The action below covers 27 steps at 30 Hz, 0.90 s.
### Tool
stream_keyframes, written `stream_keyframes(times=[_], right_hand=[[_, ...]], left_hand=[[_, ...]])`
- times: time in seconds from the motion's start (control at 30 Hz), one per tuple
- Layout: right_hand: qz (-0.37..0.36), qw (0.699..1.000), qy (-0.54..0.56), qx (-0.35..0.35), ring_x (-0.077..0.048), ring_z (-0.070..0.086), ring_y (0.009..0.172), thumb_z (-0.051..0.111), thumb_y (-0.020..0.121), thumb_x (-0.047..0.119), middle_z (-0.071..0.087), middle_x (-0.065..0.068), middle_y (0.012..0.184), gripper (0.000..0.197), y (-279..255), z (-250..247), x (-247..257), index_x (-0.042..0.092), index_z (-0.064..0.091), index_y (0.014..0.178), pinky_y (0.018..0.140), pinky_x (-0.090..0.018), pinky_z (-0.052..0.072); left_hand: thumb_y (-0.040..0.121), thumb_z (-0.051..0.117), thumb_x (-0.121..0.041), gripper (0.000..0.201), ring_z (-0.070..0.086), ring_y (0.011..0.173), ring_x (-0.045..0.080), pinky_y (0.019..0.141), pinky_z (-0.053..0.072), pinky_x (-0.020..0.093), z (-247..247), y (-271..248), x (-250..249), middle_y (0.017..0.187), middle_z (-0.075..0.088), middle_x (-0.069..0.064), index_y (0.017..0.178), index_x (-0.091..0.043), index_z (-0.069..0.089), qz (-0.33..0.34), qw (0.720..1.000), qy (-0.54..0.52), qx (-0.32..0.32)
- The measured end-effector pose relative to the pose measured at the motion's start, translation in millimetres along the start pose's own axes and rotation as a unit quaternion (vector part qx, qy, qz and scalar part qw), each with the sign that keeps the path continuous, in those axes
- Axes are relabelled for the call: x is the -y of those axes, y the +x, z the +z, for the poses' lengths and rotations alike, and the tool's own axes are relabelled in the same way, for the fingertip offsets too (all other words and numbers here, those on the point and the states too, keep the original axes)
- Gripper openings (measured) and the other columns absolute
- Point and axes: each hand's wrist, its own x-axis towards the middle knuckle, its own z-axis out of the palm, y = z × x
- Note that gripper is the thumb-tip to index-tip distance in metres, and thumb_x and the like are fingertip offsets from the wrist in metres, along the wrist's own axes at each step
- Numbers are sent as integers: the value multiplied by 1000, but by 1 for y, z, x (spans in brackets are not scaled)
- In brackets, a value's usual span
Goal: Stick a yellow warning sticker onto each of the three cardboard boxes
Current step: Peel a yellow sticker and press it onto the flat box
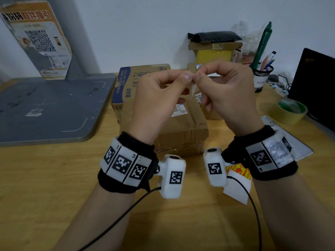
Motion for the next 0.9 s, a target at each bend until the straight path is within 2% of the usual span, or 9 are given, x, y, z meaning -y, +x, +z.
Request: stream_keyframes(times=[0.07, 0.17, 0.3, 0.37, 0.47, 0.53, 0.67, 0.8, 0.9], right_hand=[[5, 1000, 5, 3, -6, 50, 32, 69, 92, 10, 60, 6, 44, 11, 0, 1, 0, 6, 70, 82, 36, -23, 41], [27, 1000, 10, 3, -6, 52, 34, 67, 91, 6, 62, 8, 48, 11, 0, 2, -3, 3, 69, 80, 38, -25, 42], [58, 998, 5, 1, -13, 56, 38, 66, 89, 5, 60, 4, 51, 14, 4, 1, -8, 8, 68, 76, 38, -24, 44], [82, 997, -8, 10, -18, 57, 41, 65, 88, 5, 63, -6, 55, 15, 6, 0, -11, 9, 68, 74, 40, -25, 45], [115, 993, -18, 23, -20, 58, 42, 65, 86, 8, 66, -32, 68, 13, 7, -1, -16, 7, 69, 74, 41, -25, 45], [138, 990, -27, 23, -18, 59, 43, 65, 84, 9, 65, -35, 72, 12, 9, -3, -20, 1, 70, 76, 42, -25, 45], [190, 980, -53, 37, -15, 57, 42, 66, 81, 12, 60, -28, 66, 13, 9, -6, -28, 3, 69, 72, 42, -23, 43], [228, 969, -92, 18, -15, 54, 41, 63, 82, 14, 63, 6, 53, 14, 10, -16, -35, 3, 67, 74, 41, -23, 43], [222, 967, -124, -7, -16, 55, 41, 63, 84, 18, 73, 1, 65, 15, 12, -26, -39, 3, 68, 81, 45, -32, 52]], left_hand=[[95, 67, -15, 11, 75, 73, 10, 65, 60, 27, 0, 1, 0, 82, 78, -1, 93, -14, 78, -5, 1000, -2, 4], [97, 65, -13, 13, 76, 77, 16, 66, 61, 29, -4, 2, -1, 85, 79, 5, 95, -9, 77, -27, 999, -20, 10], [98, 62, -13, 16, 75, 77, 16, 65, 60, 29, -10, 6, 1, 85, 78, 4, 88, -14, 74, -42, 999, -21, -20], [97, 62, -13, 18, 75, 73, 15, 65, 61, 33, -12, 9, 4, 84, 78, 2, 83, -18, 72, -43, 998, -13, -44], [95, 63, -12, 16, 74, 72, 16, 69, 63, 41, -15, 12, 5, 91, 77, 5, 83, -15, 72, -46, 997, -16, -67], [95, 62, -11, 16, 74, 72, 18, 69, 63, 42, -17, 12, 5, 93, 78, 6, 82, -15, 72, -50, 995, -24, -78], [95, 59, -11, 21, 74, 71, 22, 61, 61, 34, -21, 12, 4, 92, 78, 10, 78, -16, 70, -53, 993, -39, -100], [96, 57, -12, 13, 72, 70, 23, 62, 59, 35, -22, 15, 7, 95, 77, 13, 87, -15, 67, -72, 989, -42, -122], [96, 54, -12, 13, 69, 65, 16, 55, 53, 27, -22, 15, 8, 92, 74, 5, 105, -20, 60, -80, 990, -13, -113]])
